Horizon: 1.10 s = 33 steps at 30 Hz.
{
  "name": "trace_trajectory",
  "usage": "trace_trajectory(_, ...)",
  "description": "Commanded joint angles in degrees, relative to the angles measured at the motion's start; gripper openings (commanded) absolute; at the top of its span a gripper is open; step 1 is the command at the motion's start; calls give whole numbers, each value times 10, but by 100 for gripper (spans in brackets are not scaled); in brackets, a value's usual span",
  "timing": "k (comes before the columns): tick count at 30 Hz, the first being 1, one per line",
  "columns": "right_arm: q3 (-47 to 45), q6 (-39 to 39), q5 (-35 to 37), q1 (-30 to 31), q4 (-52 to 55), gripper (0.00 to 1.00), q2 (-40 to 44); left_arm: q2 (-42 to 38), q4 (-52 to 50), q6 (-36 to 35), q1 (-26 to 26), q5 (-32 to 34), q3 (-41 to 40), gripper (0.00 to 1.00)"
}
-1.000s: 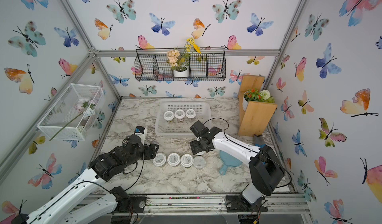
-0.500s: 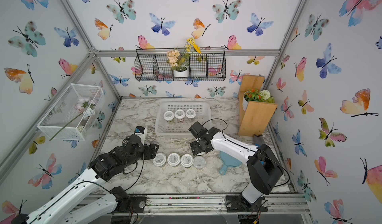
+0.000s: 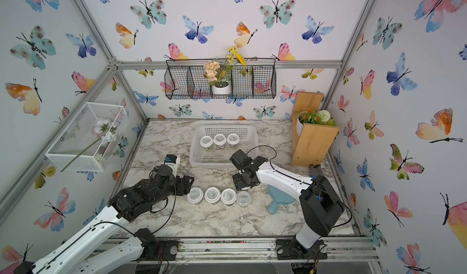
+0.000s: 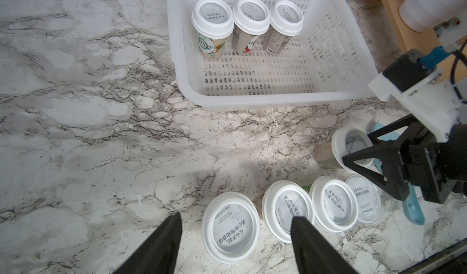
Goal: Put the yogurt in the basket
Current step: Pick up the yogurt from the center of the board.
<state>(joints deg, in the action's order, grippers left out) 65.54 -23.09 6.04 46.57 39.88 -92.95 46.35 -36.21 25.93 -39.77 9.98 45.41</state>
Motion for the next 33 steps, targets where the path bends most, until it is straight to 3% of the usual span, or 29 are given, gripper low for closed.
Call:
trace_trajectory(1, 11, -3, 13, 3, 10, 72, -9, -3, 3, -6, 1, -23, -2, 73)
trace_trajectory(20, 26, 3, 18, 4, 55, 57, 21, -2, 4, -6, 1, -23, -3, 73)
trace_trajectory(33, 120, 19, 2, 3, 146, 55, 82, -1, 4, -7, 0, -26, -3, 73)
